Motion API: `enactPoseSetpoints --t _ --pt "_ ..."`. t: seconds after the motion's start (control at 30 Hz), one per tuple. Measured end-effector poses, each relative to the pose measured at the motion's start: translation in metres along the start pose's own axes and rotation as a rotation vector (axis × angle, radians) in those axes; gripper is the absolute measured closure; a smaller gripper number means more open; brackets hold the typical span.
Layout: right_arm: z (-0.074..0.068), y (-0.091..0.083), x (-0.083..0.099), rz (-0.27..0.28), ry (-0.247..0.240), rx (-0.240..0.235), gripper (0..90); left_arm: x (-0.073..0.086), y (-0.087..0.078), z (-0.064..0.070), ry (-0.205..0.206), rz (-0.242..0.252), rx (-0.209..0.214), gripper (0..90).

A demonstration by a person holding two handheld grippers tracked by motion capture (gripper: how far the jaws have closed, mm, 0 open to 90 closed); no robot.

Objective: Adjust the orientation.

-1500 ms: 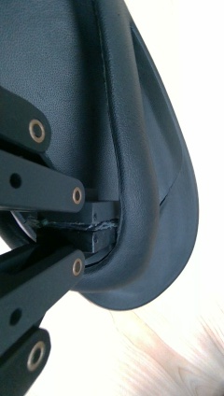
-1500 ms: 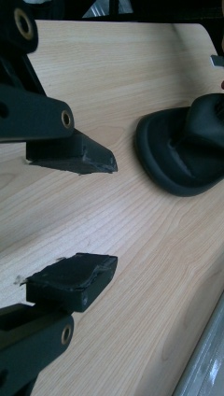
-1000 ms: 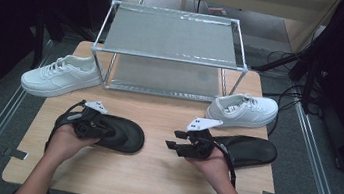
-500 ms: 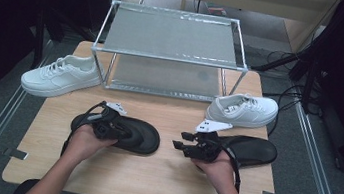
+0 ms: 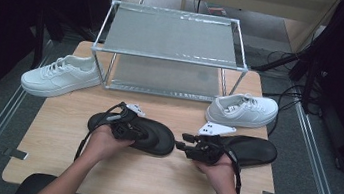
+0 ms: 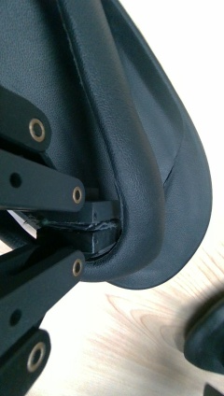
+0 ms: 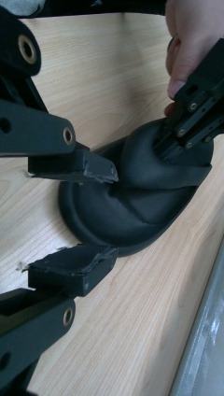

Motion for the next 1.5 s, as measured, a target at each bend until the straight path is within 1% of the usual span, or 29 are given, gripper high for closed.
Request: enactPoseSetpoints --t 0.03,0.13,0.17,0.2,0.23,0.27,0.3,0.33,0.43,0.47,0.57,0.63,0.7,0.73,0.77,0.8,0.83,0.87,0.9,0.93,1.0,1.03,1.13,1.2,1.27,1.4,1.47,1.5 --pt "0.000 0.000 0.000 -0.002 -0.001 -0.003 60.1 0.000 0.000 0.001 0.012 -0.002 -0.005 89.5" --pt "-0.002 0.002 -0.001 0.000 -0.011 -0.017 63.8 0.001 -0.003 -0.001 0.016 0.000 0.001 88.2" --pt "-0.003 0.003 -0.001 -0.001 -0.021 -0.018 65.1 0.001 -0.005 -0.002 0.014 0.007 -0.003 87.4" --pt "-0.005 0.005 -0.002 -0.011 -0.033 -0.025 68.3 0.001 -0.008 -0.003 0.019 0.012 0.000 85.2" --pt "-0.005 0.005 -0.002 -0.011 -0.033 -0.025 68.3 0.001 -0.010 -0.004 0.024 0.021 0.002 85.2" --pt "-0.006 0.007 -0.002 -0.016 -0.037 -0.028 69.6 0.002 -0.014 -0.005 0.036 0.028 -0.006 84.5" --pt "-0.008 0.009 -0.003 -0.025 -0.038 -0.039 73.1 0.003 -0.017 -0.006 0.035 0.040 -0.006 84.9" --pt "-0.009 0.011 -0.003 -0.029 -0.042 -0.044 74.4 0.004 -0.021 -0.008 0.038 0.047 -0.005 85.3" --pt "-0.011 0.012 -0.004 -0.035 -0.046 -0.049 76.3 0.007 -0.034 -0.014 0.025 0.075 -0.003 85.9" --pt "-0.012 0.013 -0.004 -0.036 -0.051 -0.051 77.4 0.008 -0.039 -0.016 0.026 0.078 -0.009 86.4" --pt "-0.015 0.015 -0.004 -0.040 -0.059 -0.059 79.7 0.012 -0.053 -0.023 0.020 0.109 -0.024 88.9" --pt "-0.016 0.017 -0.005 -0.042 -0.061 -0.060 80.8 0.017 -0.061 -0.029 0.028 0.123 -0.042 90.0" --pt "-0.017 0.018 -0.005 -0.039 -0.064 -0.065 82.6 0.022 -0.067 -0.038 0.011 0.130 -0.055 90.0" --pt "-0.017 0.019 -0.005 -0.041 -0.060 -0.063 85.3 0.024 -0.069 -0.042 0.007 0.136 -0.056 90.0" --pt "-0.017 0.020 -0.005 -0.055 -0.051 -0.071 87.8 0.026 -0.072 -0.046 0.006 0.141 -0.064 90.0" --pt "-0.017 0.022 -0.005 -0.062 -0.040 -0.087 89.9 0.028 -0.074 -0.049 0.012 0.145 -0.071 90.0" --pt "-0.017 0.022 -0.005 -0.068 -0.031 -0.096 90.0 0.030 -0.075 -0.051 0.029 0.156 -0.073 90.0" --pt "-0.017 0.023 -0.005 -0.070 -0.033 -0.100 90.0 0.032 -0.076 -0.055 0.026 0.157 -0.085 90.0" --pt "-0.019 0.025 -0.005 -0.075 -0.052 -0.092 90.0 0.034 -0.077 -0.059 0.014 0.157 -0.085 90.0" --pt "-0.019 0.025 -0.005 -0.075 -0.052 -0.092 90.0 0.035 -0.077 -0.061 0.010 0.157 -0.080 90.0" --pt "-0.022 0.026 -0.006 -0.068 -0.071 -0.091 90.0 0.037 -0.077 -0.067 -0.001 0.143 -0.092 90.0" --pt "-0.023 0.027 -0.006 -0.064 -0.078 -0.090 90.0 0.038 -0.077 -0.069 -0.005 0.143 -0.091 90.0" --pt "-0.027 0.032 -0.005 -0.068 -0.094 -0.076 90.0 0.039 -0.078 -0.075 -0.015 0.137 -0.097 90.0" --pt "-0.030 0.037 -0.004 -0.072 -0.111 -0.082 90.0 0.041 -0.078 -0.080 -0.029 0.133 -0.099 90.0" --pt "-0.034 0.041 -0.003 -0.076 -0.110 -0.094 90.0 0.043 -0.078 -0.085 -0.041 0.129 -0.105 90.0" --pt "-0.040 0.049 -0.001 -0.085 -0.125 -0.105 90.0 0.043 -0.073 -0.099 -0.060 0.098 -0.116 90.0" --pt "-0.042 0.054 0.000 -0.095 -0.136 -0.109 90.0 0.045 -0.070 -0.103 -0.062 0.088 -0.116 90.0" --pt "-0.043 0.057 0.000 -0.100 -0.134 -0.109 90.0 0.046 -0.068 -0.104 -0.054 0.077 -0.119 90.0"
Point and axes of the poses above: each handheld gripper's, and its own axes: y roughly forward along the jaws, x roughly out of its underside, z roughly to its right, the point moved 4 cm from there along y, roughly forward along the jaws, and after that the axes turned 1 degree about -x, right-handed, at the moved point
